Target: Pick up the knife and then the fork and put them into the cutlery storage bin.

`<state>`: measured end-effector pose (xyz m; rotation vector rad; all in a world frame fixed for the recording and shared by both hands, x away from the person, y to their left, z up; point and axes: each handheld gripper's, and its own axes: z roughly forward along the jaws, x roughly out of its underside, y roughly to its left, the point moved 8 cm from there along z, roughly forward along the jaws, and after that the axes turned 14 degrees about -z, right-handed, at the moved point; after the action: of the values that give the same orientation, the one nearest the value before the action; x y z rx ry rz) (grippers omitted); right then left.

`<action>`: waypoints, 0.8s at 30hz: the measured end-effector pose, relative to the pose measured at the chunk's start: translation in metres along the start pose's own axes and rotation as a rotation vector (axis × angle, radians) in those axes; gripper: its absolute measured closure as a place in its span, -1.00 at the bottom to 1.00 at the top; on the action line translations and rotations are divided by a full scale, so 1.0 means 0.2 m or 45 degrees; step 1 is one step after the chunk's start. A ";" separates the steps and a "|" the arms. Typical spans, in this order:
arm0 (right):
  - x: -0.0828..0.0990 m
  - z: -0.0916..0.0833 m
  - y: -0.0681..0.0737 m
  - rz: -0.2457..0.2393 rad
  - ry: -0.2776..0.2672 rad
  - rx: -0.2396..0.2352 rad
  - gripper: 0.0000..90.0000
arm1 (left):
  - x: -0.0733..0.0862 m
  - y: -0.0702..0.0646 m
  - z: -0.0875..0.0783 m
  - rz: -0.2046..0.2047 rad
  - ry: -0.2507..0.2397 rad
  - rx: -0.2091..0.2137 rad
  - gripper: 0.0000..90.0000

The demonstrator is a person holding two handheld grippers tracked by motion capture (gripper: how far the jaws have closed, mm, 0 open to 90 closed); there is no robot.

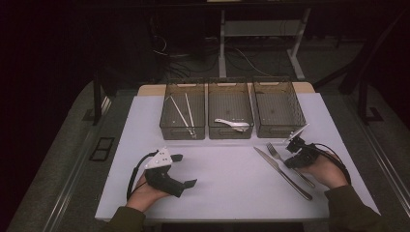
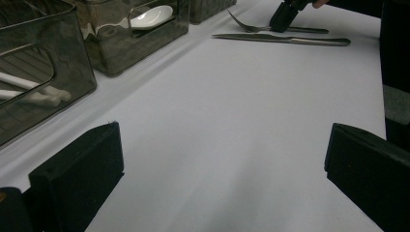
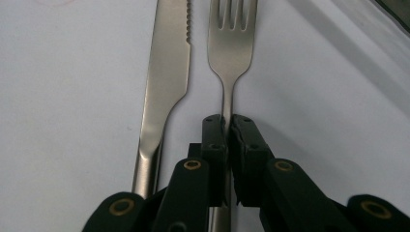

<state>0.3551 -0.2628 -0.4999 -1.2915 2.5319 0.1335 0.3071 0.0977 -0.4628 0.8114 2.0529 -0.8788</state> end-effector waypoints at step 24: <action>0.04 -0.12 -0.07 0.079 -0.225 0.004 0.89 | 0.00 0.00 0.00 0.001 0.000 0.002 -1.00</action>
<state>0.3565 -0.2814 -0.4796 -1.1462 2.4211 0.2461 0.3075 0.0981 -0.4627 0.8131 2.0520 -0.8798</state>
